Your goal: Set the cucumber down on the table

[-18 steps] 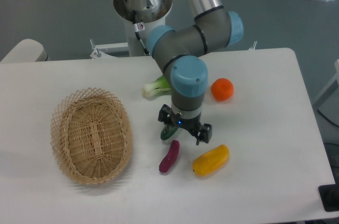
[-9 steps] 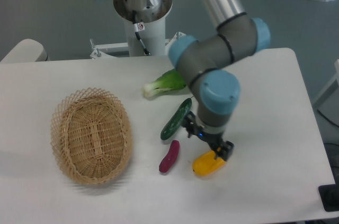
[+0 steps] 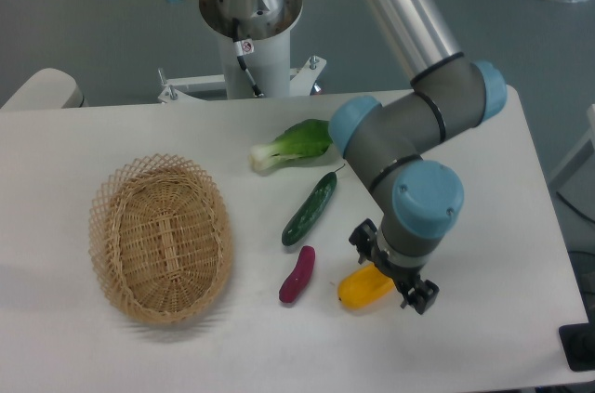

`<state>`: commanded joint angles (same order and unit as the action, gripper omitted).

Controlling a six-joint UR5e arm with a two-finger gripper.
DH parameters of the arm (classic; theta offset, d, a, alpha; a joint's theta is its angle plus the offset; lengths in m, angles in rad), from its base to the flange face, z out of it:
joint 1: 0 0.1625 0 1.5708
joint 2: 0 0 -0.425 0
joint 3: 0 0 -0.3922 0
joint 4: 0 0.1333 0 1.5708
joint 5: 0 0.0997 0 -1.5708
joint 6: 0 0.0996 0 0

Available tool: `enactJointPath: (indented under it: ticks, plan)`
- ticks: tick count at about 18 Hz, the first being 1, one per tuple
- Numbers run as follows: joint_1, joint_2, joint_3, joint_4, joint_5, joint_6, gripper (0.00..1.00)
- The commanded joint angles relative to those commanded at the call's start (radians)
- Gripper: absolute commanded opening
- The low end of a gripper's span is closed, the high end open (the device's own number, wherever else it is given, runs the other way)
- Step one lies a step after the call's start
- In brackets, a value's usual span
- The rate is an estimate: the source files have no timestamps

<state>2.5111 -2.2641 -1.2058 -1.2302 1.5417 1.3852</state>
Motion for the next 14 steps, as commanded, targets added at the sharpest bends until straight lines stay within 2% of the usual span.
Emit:
enactJointPath:
  ticks: [8,10,14]
  plan:
    - [-0.005,-0.028,0.054,-0.017,0.003,0.067,1.00]
    - [-0.005,-0.031,0.054,-0.015,0.011,0.121,1.00]
    - [-0.005,-0.031,0.051,-0.012,0.020,0.127,1.00]
